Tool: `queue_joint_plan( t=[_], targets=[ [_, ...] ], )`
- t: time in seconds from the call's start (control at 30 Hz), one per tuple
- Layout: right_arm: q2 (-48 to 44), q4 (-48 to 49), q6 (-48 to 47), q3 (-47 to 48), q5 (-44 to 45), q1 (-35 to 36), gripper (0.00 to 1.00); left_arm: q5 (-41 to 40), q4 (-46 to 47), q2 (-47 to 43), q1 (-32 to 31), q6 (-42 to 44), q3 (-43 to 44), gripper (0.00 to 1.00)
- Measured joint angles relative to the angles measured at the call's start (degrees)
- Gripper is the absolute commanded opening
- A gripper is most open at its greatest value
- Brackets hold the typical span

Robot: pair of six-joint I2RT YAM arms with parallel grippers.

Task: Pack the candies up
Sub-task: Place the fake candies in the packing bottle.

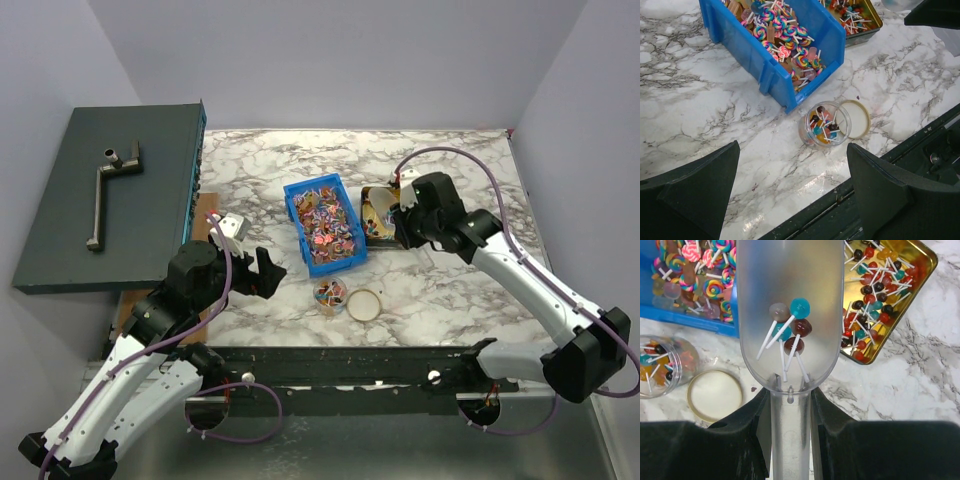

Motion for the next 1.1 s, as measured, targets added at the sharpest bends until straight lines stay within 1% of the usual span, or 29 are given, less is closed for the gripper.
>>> queue_joint_plan(
  t=[0.1,0.2,0.5,0.73,1.1],
  targets=[
    [-0.94,-1.73,1.57,0.00,0.74,2.95,0.01,-0.02,0.00,0.04,0.00,0.02,0.00,0.90],
    [-1.46,-3.28,3.58,0.02,1.44,7.65,0.00,-0.04,0.00,0.07,0.00,0.02,0.00,0.90],
    [-2.01,-7.48,12.24,1.51,1.73,19.26,0.00,-0.26,0.00,0.11,0.00,0.13,0.00,0.90],
    [-0.59,-11.32,17.79,3.23,4.81,29.66,0.01,-0.37,-0.02,0.17,0.00,0.15,0.00,0.90],
    [2.32,-18.34,23.89,3.28,5.46,35.82,0.01,-0.42,-0.07,0.07,0.00,0.15,0.00,0.90]
  ],
)
